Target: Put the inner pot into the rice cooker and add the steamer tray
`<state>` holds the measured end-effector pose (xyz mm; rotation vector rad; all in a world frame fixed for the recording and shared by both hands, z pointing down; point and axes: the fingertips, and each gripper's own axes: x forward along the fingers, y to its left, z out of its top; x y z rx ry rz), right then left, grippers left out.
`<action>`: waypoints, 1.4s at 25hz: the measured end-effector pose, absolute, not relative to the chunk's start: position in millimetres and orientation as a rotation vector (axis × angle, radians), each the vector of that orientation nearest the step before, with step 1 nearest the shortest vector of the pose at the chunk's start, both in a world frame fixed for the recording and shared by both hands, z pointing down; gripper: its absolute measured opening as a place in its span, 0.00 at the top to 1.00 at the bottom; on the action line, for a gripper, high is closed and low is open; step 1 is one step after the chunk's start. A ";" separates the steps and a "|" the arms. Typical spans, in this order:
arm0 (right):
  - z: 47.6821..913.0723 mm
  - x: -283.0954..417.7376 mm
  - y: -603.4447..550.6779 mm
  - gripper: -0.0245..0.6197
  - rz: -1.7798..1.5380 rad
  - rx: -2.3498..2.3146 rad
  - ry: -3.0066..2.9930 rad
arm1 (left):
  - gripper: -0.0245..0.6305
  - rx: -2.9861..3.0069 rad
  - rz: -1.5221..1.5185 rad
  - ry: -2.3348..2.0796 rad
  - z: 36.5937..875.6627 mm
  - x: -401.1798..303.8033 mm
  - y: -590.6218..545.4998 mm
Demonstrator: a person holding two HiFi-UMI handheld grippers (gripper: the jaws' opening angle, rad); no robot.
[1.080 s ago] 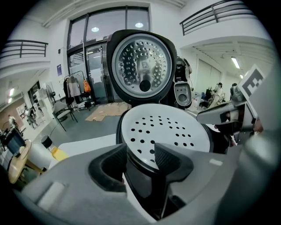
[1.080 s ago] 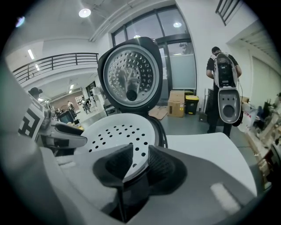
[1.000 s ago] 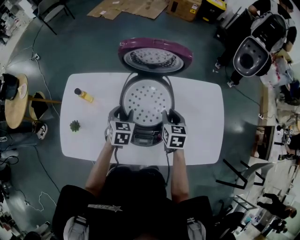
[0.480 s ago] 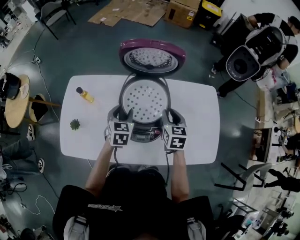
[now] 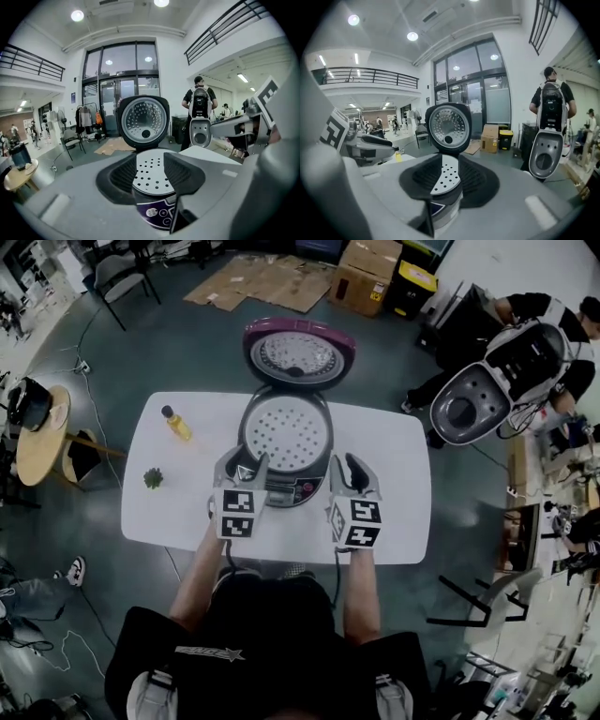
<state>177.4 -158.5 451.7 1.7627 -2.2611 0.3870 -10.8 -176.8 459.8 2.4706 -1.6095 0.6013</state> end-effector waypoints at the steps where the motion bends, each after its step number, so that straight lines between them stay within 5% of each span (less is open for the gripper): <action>1: 444.6 177.5 -152.2 0.79 0.367 1.771 -2.274 | 0.68 2.489 0.572 -1.620 451.6 -9.4 -170.5; 12: 398.9 187.1 -66.0 0.79 0.171 1.872 -2.393 | 0.79 2.609 0.389 -1.645 415.3 8.9 -89.0; 19: 411.3 194.6 -29.1 0.90 0.153 1.897 -2.380 | 0.94 2.587 0.370 -1.667 423.6 8.6 -54.2; 35: 415.7 189.4 -18.2 0.95 0.153 1.862 -2.381 | 0.95 2.568 0.403 -1.685 422.8 1.7 -40.8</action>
